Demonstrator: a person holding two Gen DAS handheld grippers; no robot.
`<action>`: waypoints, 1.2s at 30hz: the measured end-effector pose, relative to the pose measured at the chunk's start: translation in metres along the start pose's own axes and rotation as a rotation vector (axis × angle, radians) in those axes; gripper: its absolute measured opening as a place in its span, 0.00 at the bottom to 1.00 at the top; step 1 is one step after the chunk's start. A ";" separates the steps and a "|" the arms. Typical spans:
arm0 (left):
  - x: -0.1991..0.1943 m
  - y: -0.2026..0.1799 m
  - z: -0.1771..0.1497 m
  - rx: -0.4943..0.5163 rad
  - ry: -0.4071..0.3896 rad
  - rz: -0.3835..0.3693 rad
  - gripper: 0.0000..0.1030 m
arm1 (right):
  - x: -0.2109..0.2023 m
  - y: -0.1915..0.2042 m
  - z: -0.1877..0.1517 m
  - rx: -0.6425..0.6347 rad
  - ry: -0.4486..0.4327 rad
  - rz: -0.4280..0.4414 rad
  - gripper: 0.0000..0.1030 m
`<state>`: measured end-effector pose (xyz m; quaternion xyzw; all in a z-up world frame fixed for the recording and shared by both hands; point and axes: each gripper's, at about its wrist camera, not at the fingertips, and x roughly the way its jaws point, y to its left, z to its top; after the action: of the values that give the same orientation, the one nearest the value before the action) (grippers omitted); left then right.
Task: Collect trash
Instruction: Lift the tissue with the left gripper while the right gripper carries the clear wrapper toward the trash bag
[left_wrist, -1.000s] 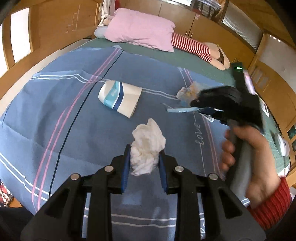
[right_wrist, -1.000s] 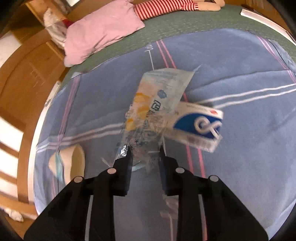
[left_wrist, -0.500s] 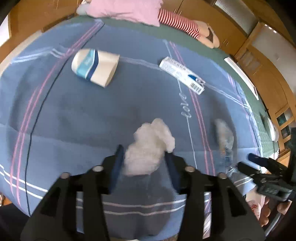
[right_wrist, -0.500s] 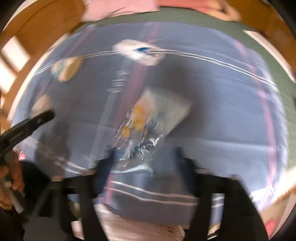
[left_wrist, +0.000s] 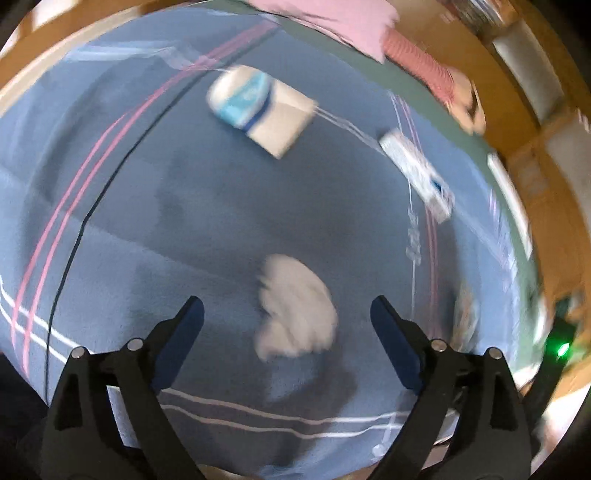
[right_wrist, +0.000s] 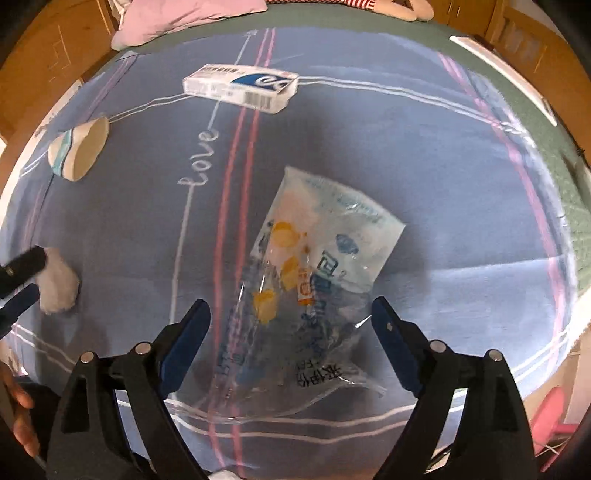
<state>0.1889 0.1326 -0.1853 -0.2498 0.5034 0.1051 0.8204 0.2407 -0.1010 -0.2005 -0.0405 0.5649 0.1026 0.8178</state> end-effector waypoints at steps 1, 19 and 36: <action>0.002 -0.007 -0.002 0.044 0.010 0.014 0.89 | 0.001 0.001 -0.002 -0.001 -0.004 0.006 0.74; 0.021 -0.031 -0.004 0.264 0.044 0.122 0.31 | -0.072 0.013 -0.037 0.086 -0.193 0.154 0.33; 0.030 -0.052 -0.009 0.396 0.013 0.184 0.32 | -0.105 0.010 -0.047 0.070 -0.231 0.163 0.33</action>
<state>0.2181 0.0807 -0.1991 -0.0375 0.5403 0.0768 0.8371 0.1600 -0.1121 -0.1194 0.0460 0.4714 0.1528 0.8673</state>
